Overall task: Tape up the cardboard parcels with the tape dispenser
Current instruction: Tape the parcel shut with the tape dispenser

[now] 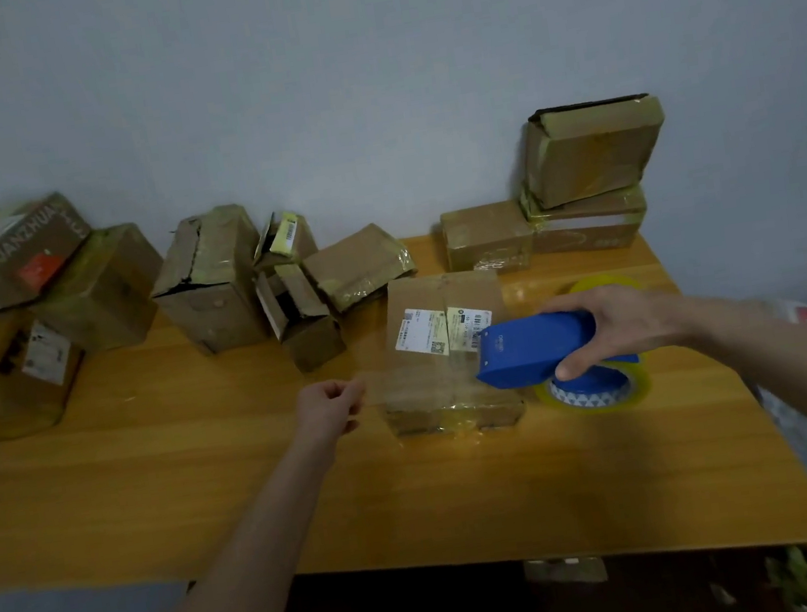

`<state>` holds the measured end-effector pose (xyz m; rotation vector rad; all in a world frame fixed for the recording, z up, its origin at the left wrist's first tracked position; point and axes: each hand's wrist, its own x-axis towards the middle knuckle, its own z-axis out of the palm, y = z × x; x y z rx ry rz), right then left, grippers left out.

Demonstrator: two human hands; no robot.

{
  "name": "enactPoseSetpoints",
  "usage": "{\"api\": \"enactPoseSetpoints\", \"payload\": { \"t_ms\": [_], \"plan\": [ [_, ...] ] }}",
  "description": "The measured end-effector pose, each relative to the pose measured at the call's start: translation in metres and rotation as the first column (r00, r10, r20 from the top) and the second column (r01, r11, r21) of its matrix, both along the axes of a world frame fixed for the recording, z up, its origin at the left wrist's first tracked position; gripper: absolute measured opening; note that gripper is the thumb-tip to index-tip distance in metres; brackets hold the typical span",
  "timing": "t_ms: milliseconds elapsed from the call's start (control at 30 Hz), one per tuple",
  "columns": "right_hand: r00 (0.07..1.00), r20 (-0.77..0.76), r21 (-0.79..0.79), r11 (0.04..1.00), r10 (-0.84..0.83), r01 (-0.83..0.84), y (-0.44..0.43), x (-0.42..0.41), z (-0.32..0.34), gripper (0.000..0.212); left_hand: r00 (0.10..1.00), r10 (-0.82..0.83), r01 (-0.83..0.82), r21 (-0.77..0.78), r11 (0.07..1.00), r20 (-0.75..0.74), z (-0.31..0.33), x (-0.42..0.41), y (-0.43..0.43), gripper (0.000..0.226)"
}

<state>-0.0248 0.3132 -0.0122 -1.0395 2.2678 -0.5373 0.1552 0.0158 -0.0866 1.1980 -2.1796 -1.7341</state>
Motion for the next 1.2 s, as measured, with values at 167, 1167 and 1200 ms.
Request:
{"api": "enactPoseSetpoints", "payload": {
  "t_ms": [167,1167,1200],
  "plan": [
    [0.998,0.066,0.018,1.000,-0.023,0.022,0.021,0.003,-0.016,0.054,1.000,-0.001,0.001,-0.029,1.000,0.001,-0.009,0.005,0.010,0.025],
    [0.968,-0.247,0.392,0.918,0.047,0.055,0.034,0.007,-0.020,0.076,0.997,0.077,-0.077,-0.082,0.994,-0.003,-0.024,0.018,0.008,0.021],
    [0.970,-0.238,0.387,0.920,0.040,0.057,0.033,0.006,-0.020,0.075,0.997,0.076,-0.076,-0.086,0.993,0.003,-0.025,0.018,0.007,0.021]
  ]
}}
